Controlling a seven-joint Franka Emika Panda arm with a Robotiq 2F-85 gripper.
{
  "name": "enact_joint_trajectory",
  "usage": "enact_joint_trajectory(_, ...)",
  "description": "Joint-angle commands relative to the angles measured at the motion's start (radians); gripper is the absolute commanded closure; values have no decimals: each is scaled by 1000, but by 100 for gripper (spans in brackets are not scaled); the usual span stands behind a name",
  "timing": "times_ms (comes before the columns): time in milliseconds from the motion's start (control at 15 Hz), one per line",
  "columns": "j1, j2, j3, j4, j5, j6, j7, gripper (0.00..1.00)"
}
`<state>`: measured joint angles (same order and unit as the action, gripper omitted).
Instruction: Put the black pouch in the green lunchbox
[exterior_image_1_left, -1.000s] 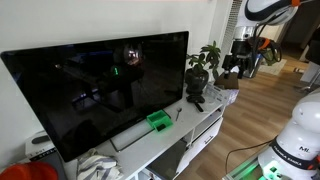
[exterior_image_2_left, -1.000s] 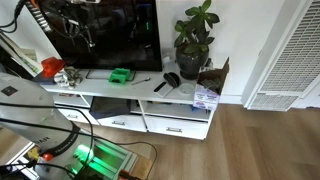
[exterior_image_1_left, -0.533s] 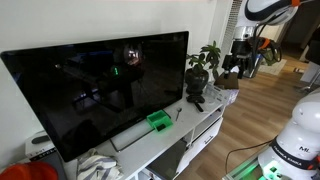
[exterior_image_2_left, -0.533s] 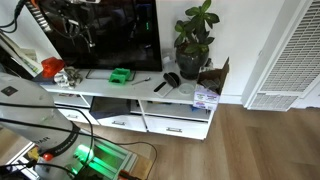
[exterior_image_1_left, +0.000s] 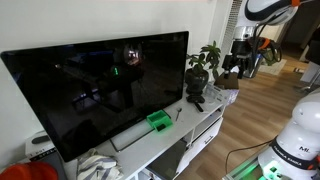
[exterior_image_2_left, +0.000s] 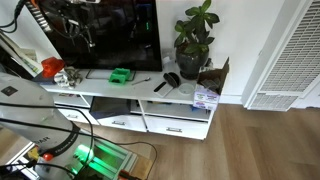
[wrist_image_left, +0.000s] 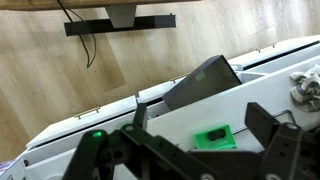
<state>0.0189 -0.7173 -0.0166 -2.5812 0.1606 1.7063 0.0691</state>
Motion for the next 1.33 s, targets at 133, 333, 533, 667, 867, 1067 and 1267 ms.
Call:
enact_joint_trajectory(133,-36,53,-4,30,-39,89,-34,0)
enact_joint_trajectory(333,-69,152,-39,83,-165,201,-134,0)
enact_joint_trajectory(533,-82,275,-96,146,-251,261,-274,0)
enact_joint_trajectory(667,-88,359,-127,185,-294,295,-365,0)
enact_joint_trajectory(867,-96,430,-137,187,-381,417,-453,0)
enact_joint_trajectory(1067,-99,493,-145,174,-422,531,-515,0)
enact_joint_trajectory(1267,-99,499,-140,169,-390,527,-510,0)
